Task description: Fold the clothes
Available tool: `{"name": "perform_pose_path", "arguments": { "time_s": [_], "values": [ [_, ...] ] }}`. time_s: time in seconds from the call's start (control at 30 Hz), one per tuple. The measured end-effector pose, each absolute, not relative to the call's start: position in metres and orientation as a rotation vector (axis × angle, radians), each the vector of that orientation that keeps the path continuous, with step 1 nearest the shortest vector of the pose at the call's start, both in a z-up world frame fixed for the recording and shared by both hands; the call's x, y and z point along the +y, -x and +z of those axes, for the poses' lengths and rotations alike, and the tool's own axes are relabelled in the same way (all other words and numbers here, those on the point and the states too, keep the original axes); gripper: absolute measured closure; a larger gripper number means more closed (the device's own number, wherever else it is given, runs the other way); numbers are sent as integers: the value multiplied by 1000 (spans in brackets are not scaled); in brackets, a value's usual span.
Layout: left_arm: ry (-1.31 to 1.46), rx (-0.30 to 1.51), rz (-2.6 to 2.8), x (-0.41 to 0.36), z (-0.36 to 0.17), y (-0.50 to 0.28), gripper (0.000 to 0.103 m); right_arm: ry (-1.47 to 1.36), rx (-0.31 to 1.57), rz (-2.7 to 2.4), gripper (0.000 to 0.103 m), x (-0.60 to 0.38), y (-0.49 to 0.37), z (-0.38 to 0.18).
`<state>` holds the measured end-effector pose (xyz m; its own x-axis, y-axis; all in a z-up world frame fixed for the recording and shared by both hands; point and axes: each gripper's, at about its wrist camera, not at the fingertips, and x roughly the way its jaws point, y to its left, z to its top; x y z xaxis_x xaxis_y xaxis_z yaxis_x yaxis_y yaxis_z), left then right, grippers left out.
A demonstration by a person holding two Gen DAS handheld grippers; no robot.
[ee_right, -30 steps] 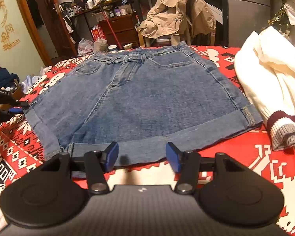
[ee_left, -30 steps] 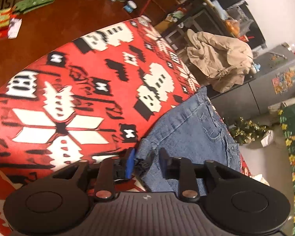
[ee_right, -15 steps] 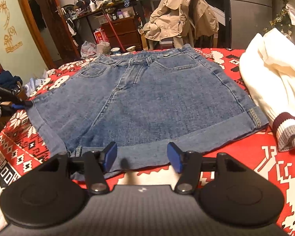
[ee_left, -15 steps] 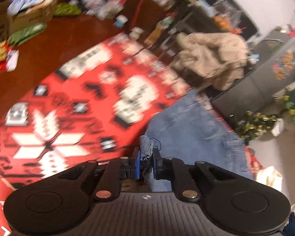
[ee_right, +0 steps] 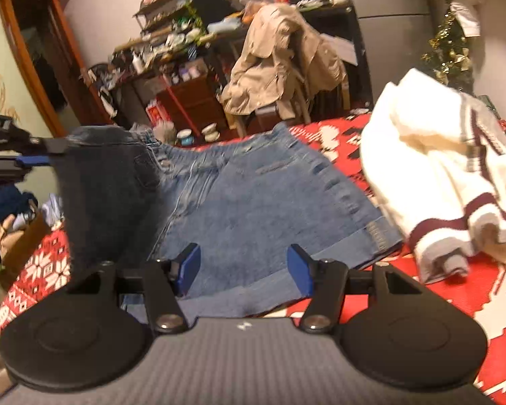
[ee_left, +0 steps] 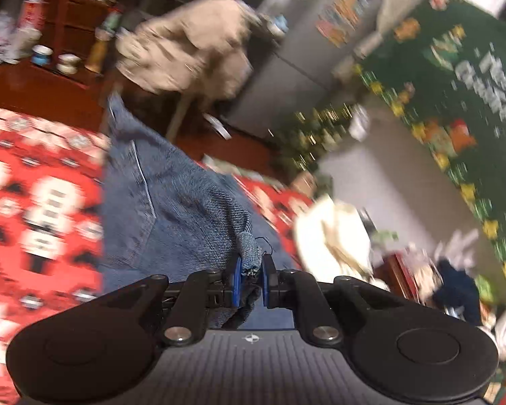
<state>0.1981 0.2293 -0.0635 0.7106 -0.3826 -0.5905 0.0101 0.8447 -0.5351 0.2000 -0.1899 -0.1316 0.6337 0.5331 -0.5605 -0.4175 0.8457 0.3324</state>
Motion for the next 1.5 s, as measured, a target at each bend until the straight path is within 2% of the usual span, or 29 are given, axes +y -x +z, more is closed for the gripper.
{"name": "perform_pose_path", "arguments": {
  "time_s": [0.2, 0.33, 0.43, 0.47, 0.5, 0.53, 0.6, 0.67, 0.9, 1.1, 1.2, 1.27, 1.3, 1.5],
  "values": [
    [587, 865, -255, 160, -129, -242, 91, -201, 688, 520, 41, -219, -200, -129],
    [716, 979, -230, 152, -181, -257, 91, -215, 719, 528, 41, -221, -207, -137],
    [794, 977, -228, 158, -190, -251, 74, -226, 742, 533, 40, -222, -212, -143],
    [817, 966, -230, 161, -189, -248, 61, -229, 749, 535, 40, -223, -214, -145],
    [840, 955, -232, 164, -188, -244, 52, -233, 757, 537, 40, -223, -216, -147],
    [835, 939, -233, 166, -184, -241, 50, -237, 765, 539, 40, -223, -218, -149],
    [798, 925, -253, 171, -174, -234, 49, -244, 780, 542, 42, -224, -221, -153],
    [755, 917, -247, 178, -164, -225, 49, -242, 798, 544, 49, -217, -226, -158],
    [670, 887, -158, 221, -159, -184, 49, -219, 831, 541, 51, -187, -251, -175],
    [770, 860, -57, 270, -170, -150, 48, -226, 899, 566, 72, -168, -277, -190],
    [805, 869, -23, 284, -180, -138, 48, -235, 927, 587, 74, -162, -286, -196],
    [838, 873, -30, 289, -186, -133, 47, -271, 964, 583, 91, -164, -293, -198],
    [836, 871, -33, 290, -187, -131, 48, -289, 983, 581, 93, -165, -296, -199],
    [787, 859, -64, 283, -183, -123, 48, -268, 923, 586, 94, -172, -294, -156]
  ]
}}
